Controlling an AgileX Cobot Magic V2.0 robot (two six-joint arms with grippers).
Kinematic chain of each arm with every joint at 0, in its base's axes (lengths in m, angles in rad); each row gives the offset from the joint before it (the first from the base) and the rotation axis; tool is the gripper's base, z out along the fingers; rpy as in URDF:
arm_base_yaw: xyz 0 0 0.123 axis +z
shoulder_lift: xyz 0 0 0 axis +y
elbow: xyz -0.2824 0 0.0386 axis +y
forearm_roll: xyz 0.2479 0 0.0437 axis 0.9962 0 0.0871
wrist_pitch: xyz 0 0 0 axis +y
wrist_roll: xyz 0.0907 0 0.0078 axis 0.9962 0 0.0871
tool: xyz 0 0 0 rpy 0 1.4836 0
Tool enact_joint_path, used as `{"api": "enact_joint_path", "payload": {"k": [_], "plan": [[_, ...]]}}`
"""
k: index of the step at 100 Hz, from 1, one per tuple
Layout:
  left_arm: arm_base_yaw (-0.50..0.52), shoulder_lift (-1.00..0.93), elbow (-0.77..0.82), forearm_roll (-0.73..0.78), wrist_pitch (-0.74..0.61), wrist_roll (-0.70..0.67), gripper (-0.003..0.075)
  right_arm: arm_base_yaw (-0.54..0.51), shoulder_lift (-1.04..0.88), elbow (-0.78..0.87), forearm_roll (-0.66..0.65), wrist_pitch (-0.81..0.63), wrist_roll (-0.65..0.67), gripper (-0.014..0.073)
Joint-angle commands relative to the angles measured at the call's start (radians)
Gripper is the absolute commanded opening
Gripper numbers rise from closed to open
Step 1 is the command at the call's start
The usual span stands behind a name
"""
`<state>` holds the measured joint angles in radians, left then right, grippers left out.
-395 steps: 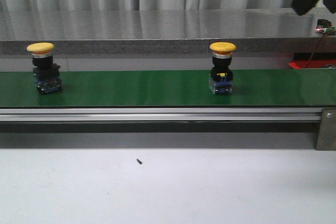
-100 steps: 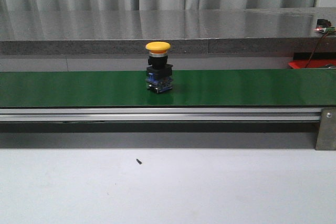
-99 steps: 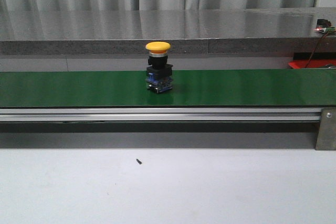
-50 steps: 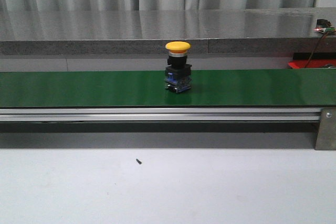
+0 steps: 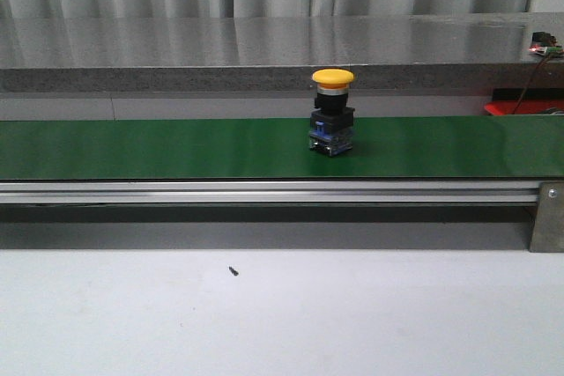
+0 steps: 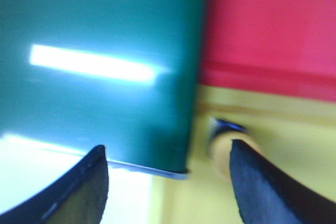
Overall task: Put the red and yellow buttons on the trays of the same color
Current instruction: 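Return the right gripper to the belt and grasp the second yellow button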
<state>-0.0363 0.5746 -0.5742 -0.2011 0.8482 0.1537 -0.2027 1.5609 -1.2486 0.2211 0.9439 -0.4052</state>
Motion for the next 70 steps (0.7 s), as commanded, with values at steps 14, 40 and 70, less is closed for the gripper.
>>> {"api": "enact_joint_path", "payload": {"k": [14, 40, 70], "plan": [[-0.009, 0.003, -0.026, -0.012, -0.051, -0.013, -0.0020, 0.206, -0.048, -0.030, 0.013, 0.020, -0.104, 0.0498], [-0.009, 0.003, -0.026, -0.012, -0.051, -0.013, -0.0020, 0.358, -0.041, -0.041, 0.074, -0.037, -0.059, 0.0498], [-0.009, 0.003, -0.026, -0.012, -0.051, -0.013, -0.0020, 0.438, 0.040, -0.184, 0.074, 0.023, 0.073, 0.0498]]}}
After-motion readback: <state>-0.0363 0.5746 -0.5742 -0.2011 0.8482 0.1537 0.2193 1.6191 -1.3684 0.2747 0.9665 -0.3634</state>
